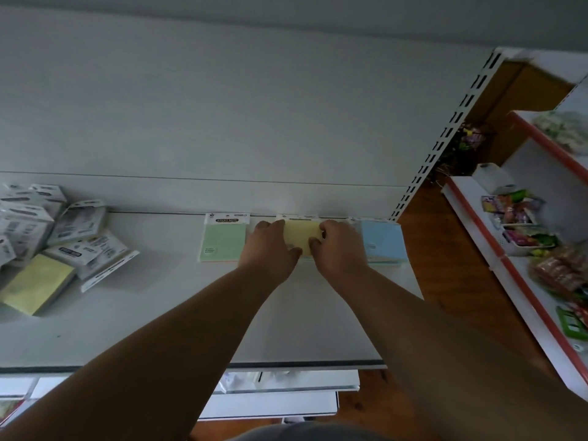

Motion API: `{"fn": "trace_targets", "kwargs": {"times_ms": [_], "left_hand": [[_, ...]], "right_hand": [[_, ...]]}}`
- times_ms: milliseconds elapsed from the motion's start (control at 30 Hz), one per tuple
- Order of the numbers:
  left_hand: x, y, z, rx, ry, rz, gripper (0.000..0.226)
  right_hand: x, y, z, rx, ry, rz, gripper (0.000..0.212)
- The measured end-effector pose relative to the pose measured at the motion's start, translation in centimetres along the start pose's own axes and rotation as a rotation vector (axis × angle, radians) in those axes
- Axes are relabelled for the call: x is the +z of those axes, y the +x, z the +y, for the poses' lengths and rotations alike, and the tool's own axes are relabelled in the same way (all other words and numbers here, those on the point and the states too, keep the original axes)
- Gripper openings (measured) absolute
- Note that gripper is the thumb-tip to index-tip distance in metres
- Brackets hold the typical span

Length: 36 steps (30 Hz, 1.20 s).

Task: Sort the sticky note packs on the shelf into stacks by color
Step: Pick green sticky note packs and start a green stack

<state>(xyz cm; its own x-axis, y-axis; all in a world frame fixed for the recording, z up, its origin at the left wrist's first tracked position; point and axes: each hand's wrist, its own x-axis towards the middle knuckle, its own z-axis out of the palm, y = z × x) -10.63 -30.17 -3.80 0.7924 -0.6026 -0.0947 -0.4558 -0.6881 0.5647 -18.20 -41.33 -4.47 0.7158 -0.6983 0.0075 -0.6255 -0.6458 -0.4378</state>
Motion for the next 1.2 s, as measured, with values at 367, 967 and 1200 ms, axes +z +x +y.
{"fn": "trace_targets", "kwargs": {"times_ms": [367, 967, 1200], "left_hand": [[-1.1, -0.5, -1.2, -0.069, -0.129, 0.090, 0.044], [-20.3, -8.5, -27.3, -0.030, -0.010, 0.254, 0.037], [-23.3, -9.4, -35.2, -0.008, 0.069, -0.018, 0.049]], "right_hand": [[-1.1, -1.0, -1.8, -0.057, -0.141, 0.055, 0.033], [11.7, -10.8, -28.8, -0.374, 0.101, -0.063, 0.036], [17.1, -13.6, -35.5, -0.189, -0.073, -0.141, 0.055]]}}
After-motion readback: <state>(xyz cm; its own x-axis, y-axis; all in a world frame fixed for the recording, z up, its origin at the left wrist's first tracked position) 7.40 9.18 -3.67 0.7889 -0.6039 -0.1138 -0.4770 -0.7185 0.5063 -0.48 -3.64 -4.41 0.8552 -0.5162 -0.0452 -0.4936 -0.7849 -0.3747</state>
